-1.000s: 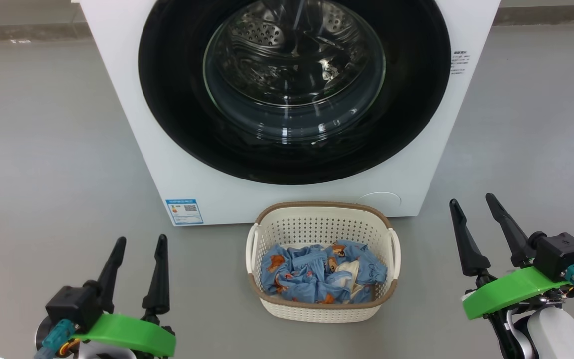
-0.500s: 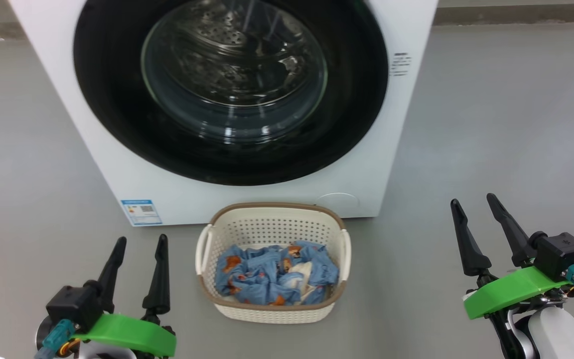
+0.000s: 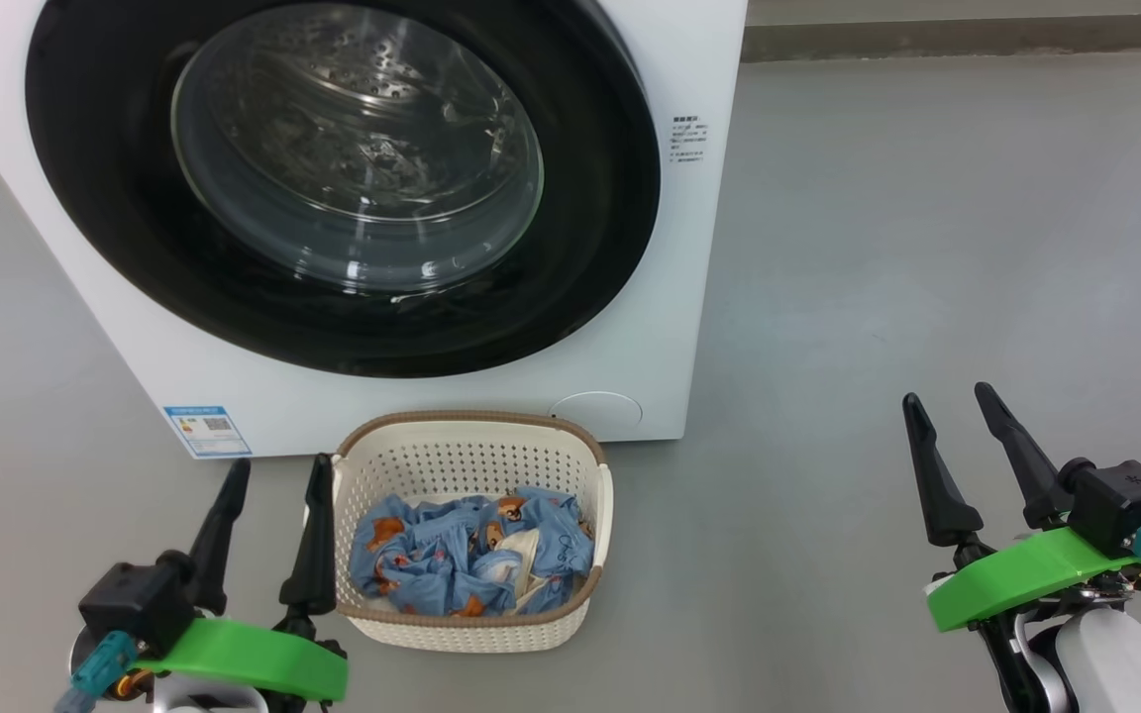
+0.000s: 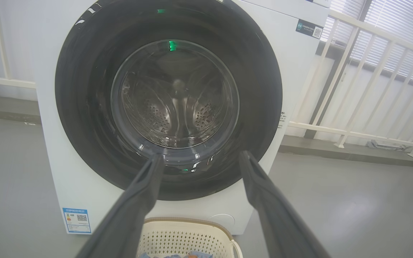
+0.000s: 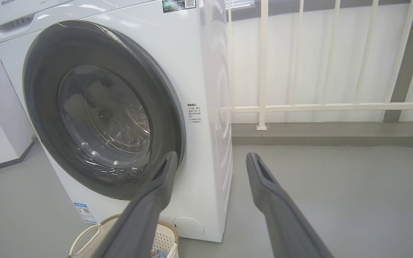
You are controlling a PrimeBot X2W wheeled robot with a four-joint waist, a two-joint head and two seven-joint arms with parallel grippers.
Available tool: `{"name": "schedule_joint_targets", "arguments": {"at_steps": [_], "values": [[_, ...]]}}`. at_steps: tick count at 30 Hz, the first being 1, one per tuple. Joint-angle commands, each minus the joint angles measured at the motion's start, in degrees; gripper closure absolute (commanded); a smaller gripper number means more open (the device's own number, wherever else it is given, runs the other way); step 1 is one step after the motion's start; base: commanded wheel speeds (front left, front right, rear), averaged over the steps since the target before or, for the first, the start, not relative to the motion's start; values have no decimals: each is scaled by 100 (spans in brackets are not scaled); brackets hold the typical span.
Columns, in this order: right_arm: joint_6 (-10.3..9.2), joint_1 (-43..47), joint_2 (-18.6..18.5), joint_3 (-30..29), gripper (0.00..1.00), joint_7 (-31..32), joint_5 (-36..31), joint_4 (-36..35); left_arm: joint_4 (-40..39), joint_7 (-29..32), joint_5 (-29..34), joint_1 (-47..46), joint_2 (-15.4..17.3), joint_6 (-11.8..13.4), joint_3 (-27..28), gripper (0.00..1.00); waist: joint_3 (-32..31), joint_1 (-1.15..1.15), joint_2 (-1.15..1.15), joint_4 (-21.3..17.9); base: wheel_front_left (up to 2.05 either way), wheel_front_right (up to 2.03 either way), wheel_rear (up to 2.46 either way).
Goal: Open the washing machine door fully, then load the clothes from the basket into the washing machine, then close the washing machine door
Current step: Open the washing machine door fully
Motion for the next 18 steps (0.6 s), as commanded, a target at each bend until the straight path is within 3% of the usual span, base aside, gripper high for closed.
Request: {"name": "schedule_joint_targets", "arguments": {"at_steps": [1, 18], "values": [[33, -209, -64, 73, 0, -71, 22, -149, -145, -54, 48, -203, 78, -25, 238, 0, -6, 0, 0, -3, 19, 19, -38], [33, -197, -86, 61, 0, -71, 31, -107, -27, -54, 110, -201, 25, -68, 279, 0, -50, 0, 0, 11, 1, 1, -2]]}}
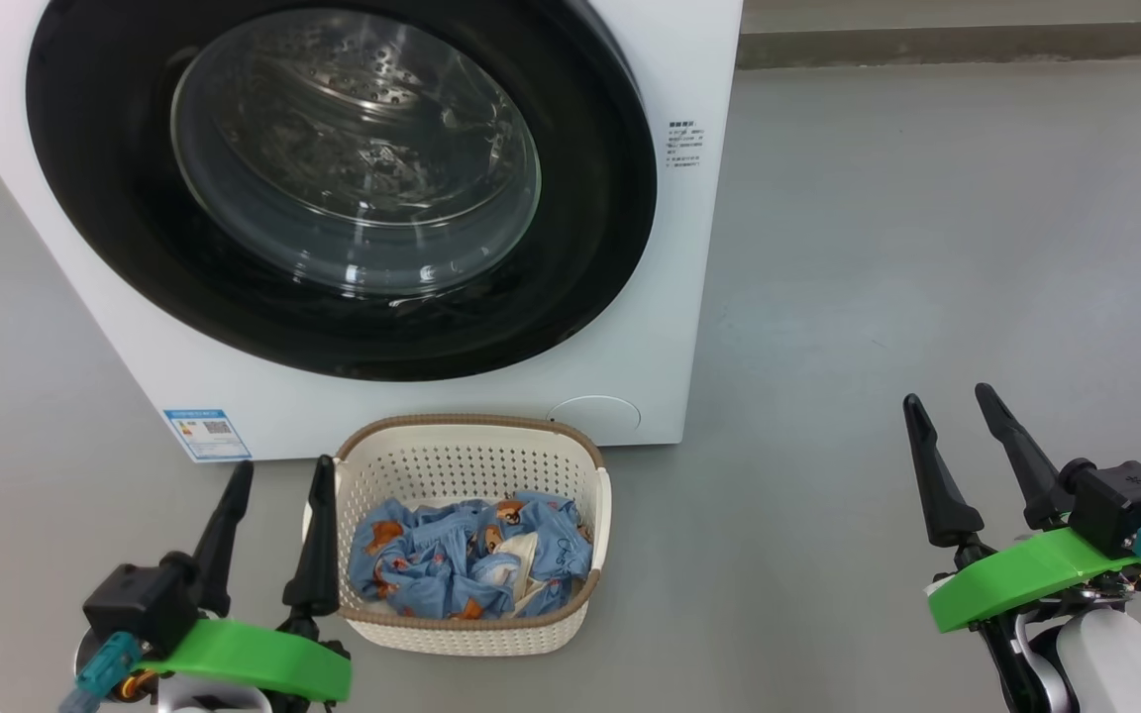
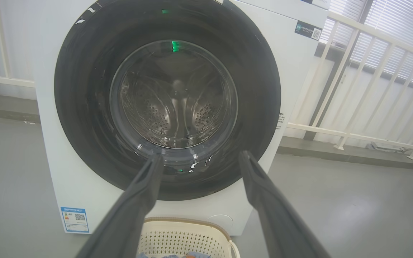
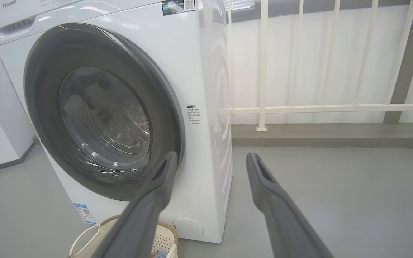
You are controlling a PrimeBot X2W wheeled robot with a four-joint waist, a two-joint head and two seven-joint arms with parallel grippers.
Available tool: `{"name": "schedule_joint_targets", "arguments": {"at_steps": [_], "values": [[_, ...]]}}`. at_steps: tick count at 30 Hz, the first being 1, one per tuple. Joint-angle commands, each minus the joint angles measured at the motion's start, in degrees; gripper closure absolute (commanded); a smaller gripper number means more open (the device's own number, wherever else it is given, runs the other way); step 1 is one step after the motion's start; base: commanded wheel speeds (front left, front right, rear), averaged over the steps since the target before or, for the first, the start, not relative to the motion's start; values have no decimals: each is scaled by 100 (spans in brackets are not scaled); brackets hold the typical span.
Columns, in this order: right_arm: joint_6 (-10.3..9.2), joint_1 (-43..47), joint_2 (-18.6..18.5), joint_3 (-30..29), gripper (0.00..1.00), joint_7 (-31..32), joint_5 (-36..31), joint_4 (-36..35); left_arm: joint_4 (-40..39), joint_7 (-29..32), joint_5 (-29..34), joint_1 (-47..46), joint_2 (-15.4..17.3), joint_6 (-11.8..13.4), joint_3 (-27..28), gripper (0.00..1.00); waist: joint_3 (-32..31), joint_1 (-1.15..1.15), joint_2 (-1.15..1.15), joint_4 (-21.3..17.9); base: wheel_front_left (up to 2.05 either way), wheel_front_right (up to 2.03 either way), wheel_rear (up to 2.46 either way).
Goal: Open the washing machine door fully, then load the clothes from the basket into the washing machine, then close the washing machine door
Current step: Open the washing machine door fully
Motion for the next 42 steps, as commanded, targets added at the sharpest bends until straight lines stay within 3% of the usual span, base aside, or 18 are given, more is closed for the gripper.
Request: {"name": "schedule_joint_targets", "arguments": {"at_steps": [1, 34, 35, 36, 37, 38, 39, 42], "values": [[33, -198, -86, 75, 0, -71, 17, -122, -83, -54, 64, -203, 111, -21, 228, 0, 2, 0, 0, 2, 0, 0, 0], [33, -474, -75, -158, 1, -71, 178, 95, -71, -54, 127, -296, 162, 42, 331, 0, 242, 0, 0, 61, 0, 0, 0], [33, -513, -53, -216, 21, -71, 215, 123, -75, -54, 130, -295, 164, 45, 334, 0, 259, 0, 0, 67, 0, 0, 0], [33, -555, -34, -263, 54, -71, 248, 148, -74, -54, 131, -293, 162, 52, 335, 0, 275, 0, 0, 74, 0, 0, 0], [33, -596, -26, -290, 68, -71, 267, 172, -73, -54, 134, -292, 161, 57, 333, 0, 295, 0, 0, 85, 0, 0, 0], [33, -643, -23, -307, 91, -71, 282, 195, -78, -54, 136, -300, 160, 58, 327, 0, 328, 0, 0, 101, 0, 0, 0], [33, -697, -15, -320, 100, -71, 315, 213, -86, -54, 136, -312, 159, 56, 326, 0, 356, 0, 0, 116, 0, 0, 0], [33, -812, 7, -352, 100, -71, 435, 270, -99, -54, 141, -331, 169, 56, 333, 0, 412, 0, 0, 147, 0, 0, 0]]}}
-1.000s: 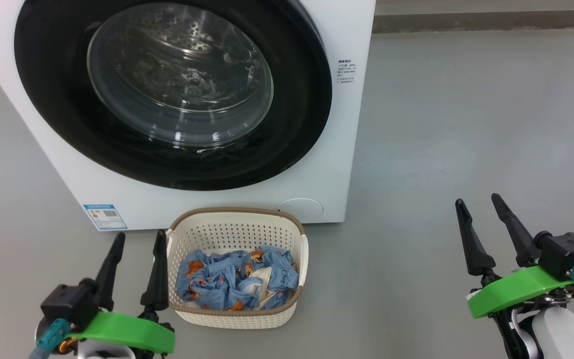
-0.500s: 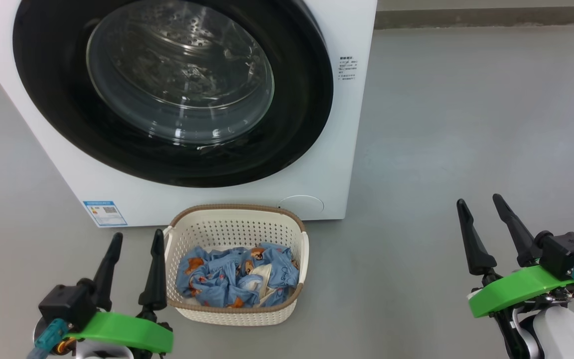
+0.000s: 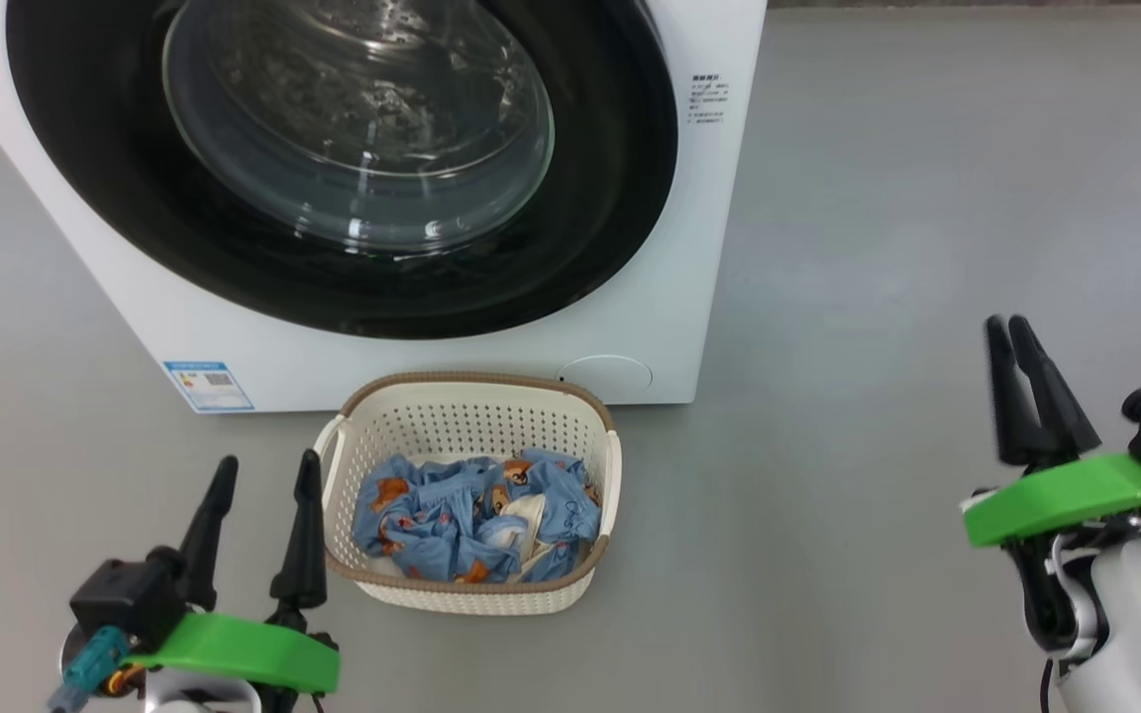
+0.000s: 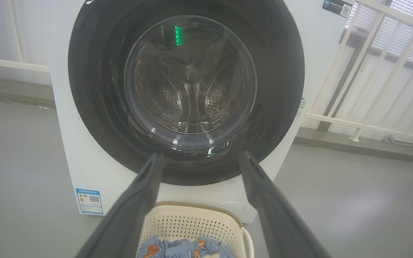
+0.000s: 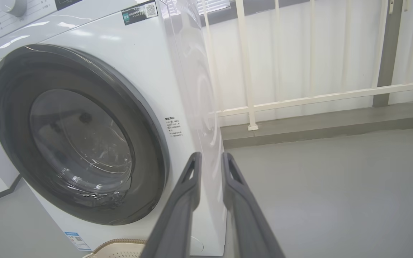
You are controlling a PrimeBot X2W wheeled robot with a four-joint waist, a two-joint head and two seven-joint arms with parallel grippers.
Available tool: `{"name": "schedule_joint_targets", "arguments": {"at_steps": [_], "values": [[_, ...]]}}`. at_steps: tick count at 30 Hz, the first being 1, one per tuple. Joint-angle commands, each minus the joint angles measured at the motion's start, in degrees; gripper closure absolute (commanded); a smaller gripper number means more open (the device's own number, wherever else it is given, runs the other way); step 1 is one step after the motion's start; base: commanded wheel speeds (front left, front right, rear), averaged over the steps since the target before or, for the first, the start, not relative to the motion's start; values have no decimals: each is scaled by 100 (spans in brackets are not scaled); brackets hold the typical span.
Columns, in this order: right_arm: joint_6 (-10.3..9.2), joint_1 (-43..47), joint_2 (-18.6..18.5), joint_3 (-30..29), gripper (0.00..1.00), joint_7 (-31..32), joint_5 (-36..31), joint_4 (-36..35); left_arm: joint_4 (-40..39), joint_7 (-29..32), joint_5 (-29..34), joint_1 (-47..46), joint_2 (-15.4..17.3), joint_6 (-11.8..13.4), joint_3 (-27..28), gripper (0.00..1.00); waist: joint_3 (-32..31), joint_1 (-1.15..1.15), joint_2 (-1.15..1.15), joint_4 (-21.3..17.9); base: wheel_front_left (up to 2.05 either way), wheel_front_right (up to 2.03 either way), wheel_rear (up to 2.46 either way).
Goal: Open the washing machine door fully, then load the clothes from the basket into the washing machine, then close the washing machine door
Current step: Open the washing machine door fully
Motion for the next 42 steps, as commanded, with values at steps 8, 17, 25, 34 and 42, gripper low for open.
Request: {"name": "schedule_joint_targets", "arguments": {"at_steps": [8, 17, 25, 34, 42], "values": [[32, -776, -138, 42, 100, -71, 412, 181, -166, -46, 89, -413, 192, 34, 188, 0, 256, 0, 0, 181, 0, 0, 0], [32, -1482, -482, 130, 100, 175, 1104, 269, -221, -9, 74, -568, 273, 45, 186, 0, 673, 0, 0, 355, 0, 0, 0], [32, -2178, -766, 238, 100, 599, 2487, 276, -235, -13, 59, -809, 262, 5, 139, 0, 1074, 0, 0, 529, 0, 0, 0], [32, -2807, -984, 405, 100, 1358, 4284, 438, -148, -26, 38, -1017, 217, -66, 93, 0, 1332, 0, 0, 764, 0, 0, 0], [32, -3292, -1199, 481, 100, 1960, 5276, 538, -52, -38, 7, -1114, 151, -124, 78, 0, 1509, 0, 0, 968, 0, 0, 0]]}}
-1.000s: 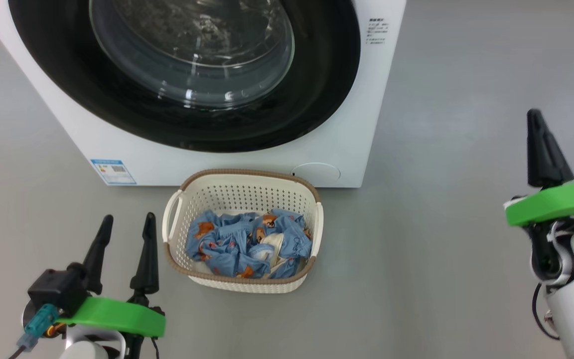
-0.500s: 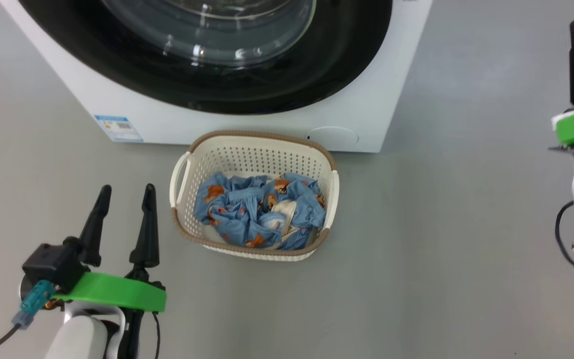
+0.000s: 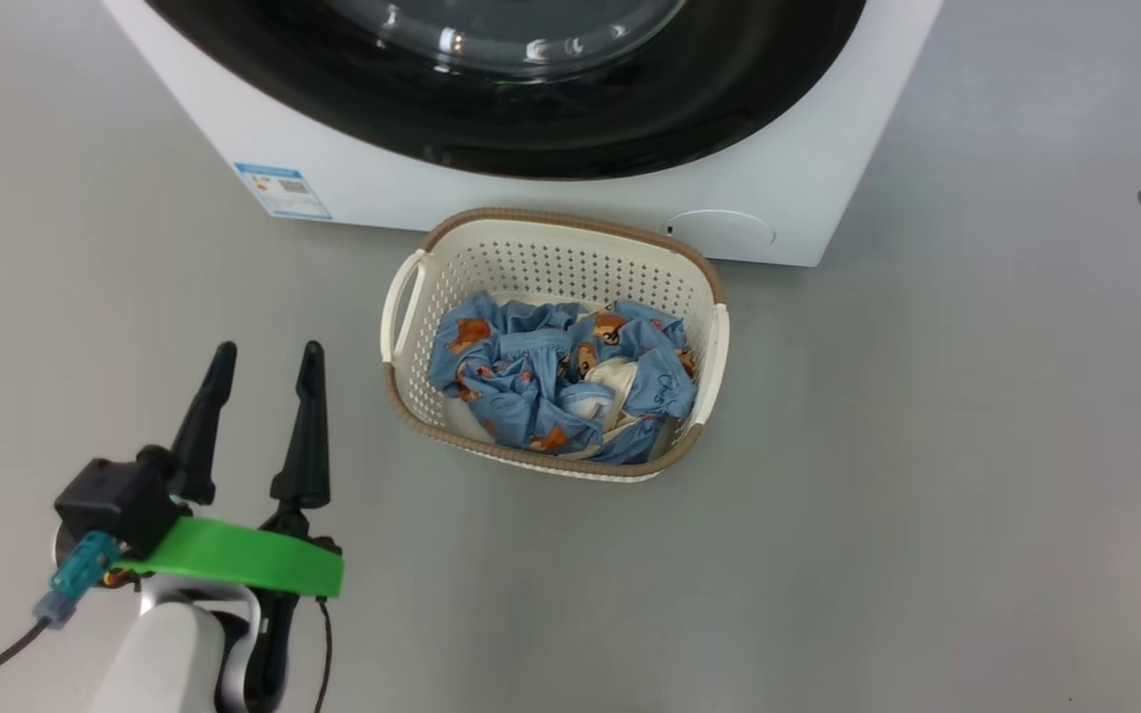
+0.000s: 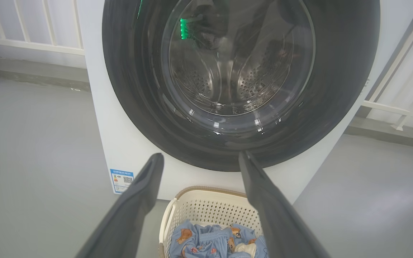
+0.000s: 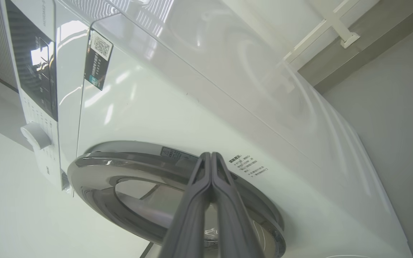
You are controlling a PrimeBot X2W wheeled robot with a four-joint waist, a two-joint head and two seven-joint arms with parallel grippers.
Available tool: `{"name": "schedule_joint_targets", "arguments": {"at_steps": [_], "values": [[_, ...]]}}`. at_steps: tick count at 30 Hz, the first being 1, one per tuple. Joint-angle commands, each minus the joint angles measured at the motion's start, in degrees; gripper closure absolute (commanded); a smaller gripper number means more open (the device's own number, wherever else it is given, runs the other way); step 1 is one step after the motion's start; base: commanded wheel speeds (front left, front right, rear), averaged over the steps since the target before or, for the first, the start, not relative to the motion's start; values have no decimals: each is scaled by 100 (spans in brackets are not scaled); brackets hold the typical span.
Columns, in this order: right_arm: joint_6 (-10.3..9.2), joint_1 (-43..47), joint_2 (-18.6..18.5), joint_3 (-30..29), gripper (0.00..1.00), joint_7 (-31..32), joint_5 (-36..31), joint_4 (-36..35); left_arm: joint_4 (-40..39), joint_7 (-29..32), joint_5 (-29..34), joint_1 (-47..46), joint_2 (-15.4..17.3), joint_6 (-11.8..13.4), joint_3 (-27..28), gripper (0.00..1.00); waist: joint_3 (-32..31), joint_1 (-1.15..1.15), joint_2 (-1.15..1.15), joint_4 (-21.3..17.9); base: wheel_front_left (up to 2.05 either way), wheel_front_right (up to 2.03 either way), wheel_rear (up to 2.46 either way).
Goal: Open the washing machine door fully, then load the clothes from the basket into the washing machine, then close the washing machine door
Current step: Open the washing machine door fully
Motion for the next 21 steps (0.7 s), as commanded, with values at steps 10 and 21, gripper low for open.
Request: {"name": "schedule_joint_targets", "arguments": {"at_steps": [10, 21], "values": [[33, -760, -86, 283, 100, 706, 629, 111, -12, -56, -26, -305, 26, -75, 172, 0, 309, 0, 0, 317, 0, 0, 0], [33, -1656, -85, 569, 100, 1192, 785, 587, 12, -60, -1, -433, -153, -188, 296, 0, 688, 0, 0, 543, 0, 0, 0]]}}
